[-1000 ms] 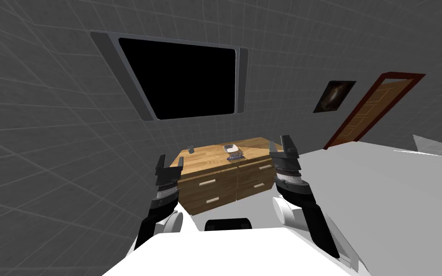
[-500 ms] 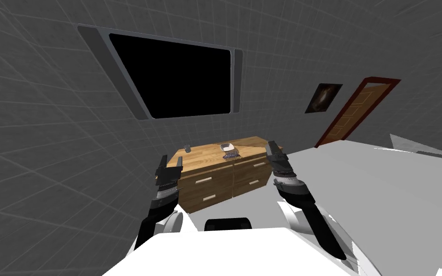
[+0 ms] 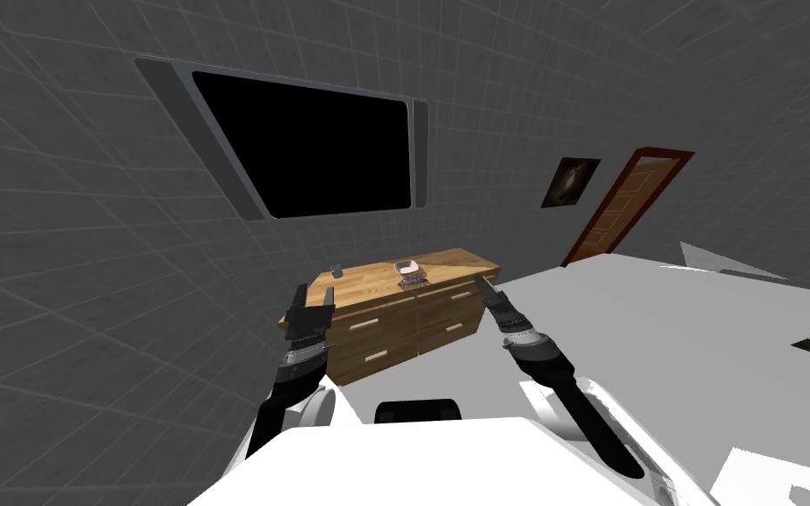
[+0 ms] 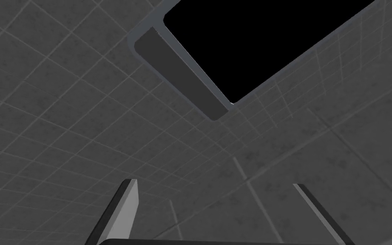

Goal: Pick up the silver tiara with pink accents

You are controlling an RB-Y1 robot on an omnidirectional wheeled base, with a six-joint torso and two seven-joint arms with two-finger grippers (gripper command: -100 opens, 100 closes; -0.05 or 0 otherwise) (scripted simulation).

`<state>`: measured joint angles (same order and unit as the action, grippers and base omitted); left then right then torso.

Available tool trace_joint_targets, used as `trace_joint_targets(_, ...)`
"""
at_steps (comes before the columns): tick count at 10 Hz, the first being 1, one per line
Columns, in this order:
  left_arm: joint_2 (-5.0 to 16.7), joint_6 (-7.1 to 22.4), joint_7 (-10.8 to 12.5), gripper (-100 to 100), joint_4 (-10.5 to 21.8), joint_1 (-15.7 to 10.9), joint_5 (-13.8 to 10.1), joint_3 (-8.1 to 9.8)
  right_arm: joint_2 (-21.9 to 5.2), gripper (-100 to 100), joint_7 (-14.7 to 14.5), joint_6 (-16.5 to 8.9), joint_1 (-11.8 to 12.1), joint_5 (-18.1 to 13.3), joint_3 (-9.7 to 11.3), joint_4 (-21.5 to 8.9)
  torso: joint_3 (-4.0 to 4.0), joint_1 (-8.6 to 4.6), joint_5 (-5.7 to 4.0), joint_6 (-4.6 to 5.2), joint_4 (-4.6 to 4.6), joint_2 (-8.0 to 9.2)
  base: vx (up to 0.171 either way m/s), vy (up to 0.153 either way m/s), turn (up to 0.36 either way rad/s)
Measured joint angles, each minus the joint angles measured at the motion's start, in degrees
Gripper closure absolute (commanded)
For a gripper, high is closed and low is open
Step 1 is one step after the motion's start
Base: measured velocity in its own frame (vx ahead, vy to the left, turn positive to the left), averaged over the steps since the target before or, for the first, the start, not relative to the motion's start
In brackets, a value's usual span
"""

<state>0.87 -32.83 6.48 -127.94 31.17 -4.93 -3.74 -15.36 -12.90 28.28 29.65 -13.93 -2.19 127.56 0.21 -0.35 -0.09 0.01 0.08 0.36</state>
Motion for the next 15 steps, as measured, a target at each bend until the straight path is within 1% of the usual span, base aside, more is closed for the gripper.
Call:
trace_joint_targets(1, 0.0, 0.0, 0.0, 0, 0.0, 0.0, 0.0, 0.0, -1.8, -100, -1.13, -1.13, 0.51, -1.48, 0.29, -0.14, 0.02, -0.09, -0.01, 0.0, 0.01, 0.04, -0.073, -0.086, -0.009)
trace_joint_targets(2, 0.0, 0.0, 0.0, 0, 0.0, 0.0, 0.0, 0.0, -3.32, -100, -1.71, -1.55, 0.76, -2.0, 0.08, -0.74, -0.01, 0.01, 0.0, -0.01, 0.0, -0.03, -0.056, -0.073, -0.018)
trace_joint_targets(5, 0.0, 0.0, 0.0, 0, 0.0, 0.0, 0.0, 0.0, -7.55, -100, -4.19, -2.65, 2.19, -4.96, 0.59, -2.12, -0.09, 0.07, 0.02, -0.01, -0.03, -0.15, -0.043, -0.066, -0.016)
trace_joint_targets(7, 0.0, 0.0, 0.0, 0, 0.0, 0.0, 0.0, 0.0, -10.68, -100, -5.38, -3.85, 1.53, -6.58, 0.57, -4.06, -0.09, 0.1, 0.02, -0.02, -0.03, -0.15, -0.046, -0.061, -0.006)
trace_joint_targets(8, 0.0, 0.0, 0.0, 0, 0.0, 0.0, 0.0, 0.0, -11.82, -100, -5.98, -4.06, 1.58, -7.18, 0.58, -4.83, -0.1, 0.15, 0.03, -0.02, -0.03, -0.18, -0.047, -0.066, 0.004)
trace_joint_targets(9, 0.0, 0.0, 0.0, 0, 0.0, 0.0, 0.0, 0.0, -13.4, -100, -6.94, -4.27, 2.35, -8.37, 0.67, -5.45, -0.09, 0.12, 0.03, -0.01, -0.03, -0.15, -0.045, -0.055, 0.003)
trace_joint_targets(10, 0.0, 0.0, 0.0, 0, 0.0, 0.0, 0.0, 0.0, -14.6, -100, -7.59, -4.81, 2.43, -9.1, 0.89, -5.7, -0.09, 0.16, 0.03, -0.02, -0.03, -0.17, -0.051, -0.048, 0.018)
trace_joint_targets(11, 0.0, 0.0, 0.0, 0, 0.0, 0.0, 0.0, 0.0, -16.14, -100, -8.49, -5.73, 2.21, -10.45, 1.35, -6.64, -0.09, 0.18, 0.04, -0.02, -0.03, -0.16, -0.033, -0.042, 0.01)
trace_joint_targets(12, 0.0, 0.0, 0.0, 0, 0.0, 0.0, 0.0, 0.0, -17.72, -100, -8.96, -6.43, 2.38, -11.05, 1.33, -6.82, -0.11, 0.21, 0.04, -0.02, -0.03, -0.2, -0.023, -0.047, 0.035)
trace_joint_targets(13, 0.0, 0.0, 0.0, 0, 0.0, 0.0, 0.0, -0.01, -19.37, -100, -9.76, -7.26, 2.99, -12.33, 1.55, -7.03, -0.13, 0.2, 0.04, -0.02, -0.05, -0.23, -0.019, -0.038, 0.015)
trace_joint_targets(15, 0.0, 0.0, 0.0, 0, 0.0, 0.0, 0.0, -0.01, -22.85, -100, -10.95, -8.17, 3.13, -14.02, 1.49, -8.51, -0.14, 0.23, 0.05, -0.03, -0.05, -0.26, -0.024, -0.033, 0.037)
